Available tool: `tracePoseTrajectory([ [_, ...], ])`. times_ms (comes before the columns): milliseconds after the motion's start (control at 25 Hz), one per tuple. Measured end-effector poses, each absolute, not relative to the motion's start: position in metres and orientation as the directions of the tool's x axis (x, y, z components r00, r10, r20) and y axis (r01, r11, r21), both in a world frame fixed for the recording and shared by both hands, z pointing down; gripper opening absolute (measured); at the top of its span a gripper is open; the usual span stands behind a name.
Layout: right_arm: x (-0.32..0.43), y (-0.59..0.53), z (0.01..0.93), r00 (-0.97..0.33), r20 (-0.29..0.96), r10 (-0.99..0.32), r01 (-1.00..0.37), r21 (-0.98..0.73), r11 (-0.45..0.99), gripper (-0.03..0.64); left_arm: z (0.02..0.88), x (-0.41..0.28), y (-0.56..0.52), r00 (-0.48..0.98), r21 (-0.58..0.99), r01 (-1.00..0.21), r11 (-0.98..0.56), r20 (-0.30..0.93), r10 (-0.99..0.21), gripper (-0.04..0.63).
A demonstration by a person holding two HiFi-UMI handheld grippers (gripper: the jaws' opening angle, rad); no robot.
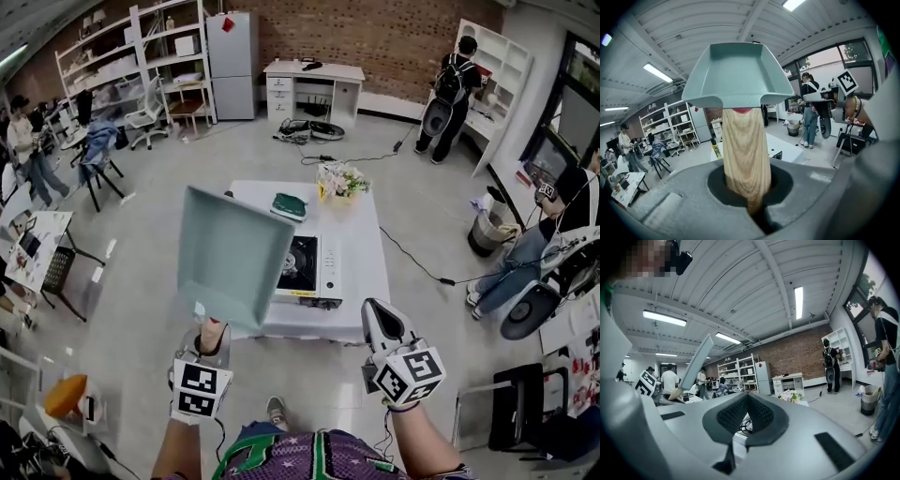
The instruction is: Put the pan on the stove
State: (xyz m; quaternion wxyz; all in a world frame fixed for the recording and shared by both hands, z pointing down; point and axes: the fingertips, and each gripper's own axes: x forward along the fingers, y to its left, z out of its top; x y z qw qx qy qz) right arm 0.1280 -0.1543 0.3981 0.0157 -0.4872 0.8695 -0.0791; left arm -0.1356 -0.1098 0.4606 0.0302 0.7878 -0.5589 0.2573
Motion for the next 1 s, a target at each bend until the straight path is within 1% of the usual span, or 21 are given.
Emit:
tracePoseTrajectory([
  [400, 0.093, -0.19, 0.397, -0.463, 0.06, -0.884, -0.882, -0.134, 0.452, 0.002, 0.475, -0.172, -0.164, 0.321, -0.208, -0.866, -0.455, 0.466, -0.824, 0.014],
  [720, 0.064, -0.211, 0.383, -0.417, 0.051, -0.907, -0.906, -0.099, 0.411, 0.002, 0.472, -0.201, -0.191, 0.361, -0.218, -0.842, -0.493, 0.449, -0.817, 0.014],
  [1000, 0.065, -0.221, 0.385, -0.398, 0.065, -0.915, -0.916, -0.087, 0.393, 0.002, 0.483, -0.203, -0.213, 0.384, -0.219, -0.823, -0.524, 0.465, -0.798, 0.014],
])
